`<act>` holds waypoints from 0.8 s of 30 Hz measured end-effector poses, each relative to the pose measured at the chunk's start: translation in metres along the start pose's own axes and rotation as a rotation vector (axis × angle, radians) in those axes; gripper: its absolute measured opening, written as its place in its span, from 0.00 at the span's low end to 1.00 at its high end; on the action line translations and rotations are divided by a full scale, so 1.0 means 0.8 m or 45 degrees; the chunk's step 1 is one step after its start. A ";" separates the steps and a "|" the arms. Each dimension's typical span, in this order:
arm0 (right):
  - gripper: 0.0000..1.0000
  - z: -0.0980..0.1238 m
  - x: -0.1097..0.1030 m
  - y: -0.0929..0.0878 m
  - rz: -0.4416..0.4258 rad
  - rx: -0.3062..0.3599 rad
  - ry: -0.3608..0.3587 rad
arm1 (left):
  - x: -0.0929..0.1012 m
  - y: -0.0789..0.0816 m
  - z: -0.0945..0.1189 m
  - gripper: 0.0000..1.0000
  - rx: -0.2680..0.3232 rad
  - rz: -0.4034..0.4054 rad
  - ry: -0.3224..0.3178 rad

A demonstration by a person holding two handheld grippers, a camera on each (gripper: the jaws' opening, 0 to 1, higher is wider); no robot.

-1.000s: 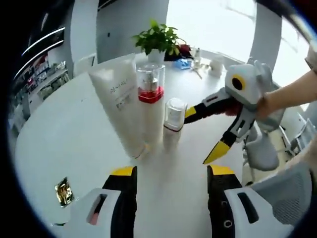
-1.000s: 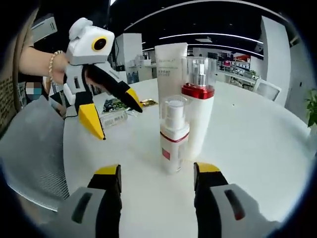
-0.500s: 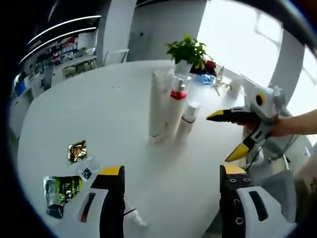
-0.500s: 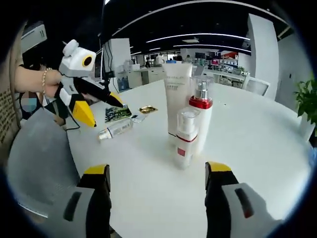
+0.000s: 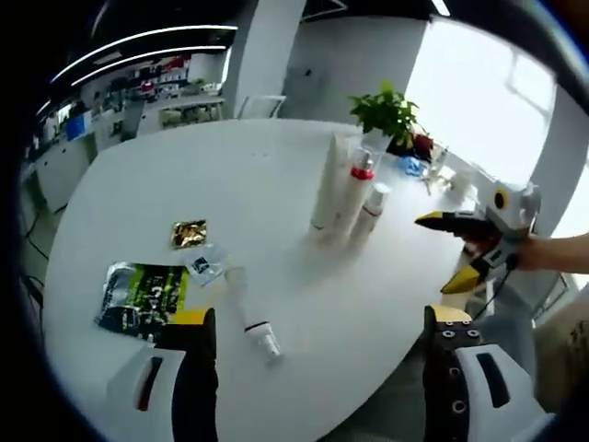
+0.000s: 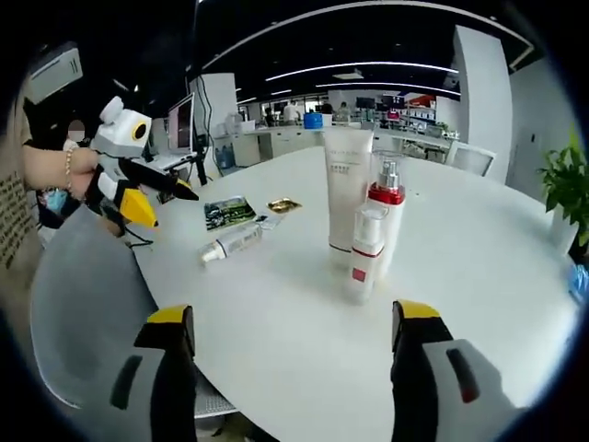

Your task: Arrange the skincare products in the storage area until every visible bottle or jar stands upright without overlapping.

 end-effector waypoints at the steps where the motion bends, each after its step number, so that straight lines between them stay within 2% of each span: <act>1: 0.90 0.002 -0.002 0.001 -0.003 0.002 0.000 | -0.001 -0.005 0.006 0.92 0.003 0.007 0.013; 12: 0.97 0.019 -0.014 -0.002 -0.023 0.007 -0.021 | -0.007 -0.037 0.046 0.96 0.016 0.082 0.092; 24: 1.00 0.030 -0.025 -0.006 -0.052 0.019 -0.043 | -0.006 -0.051 0.065 0.96 0.021 0.090 0.135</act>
Point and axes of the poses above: the point that each gripper's makers call its tool centre point, and the gripper's own axes: z roughly backward along the fingers, x roughly to its right, y roughly out of its top, the point moved 2 cm from there along z, roughly backward along the fingers, and after that the axes turned 4 degrees about -y, right-handed, at the moved point
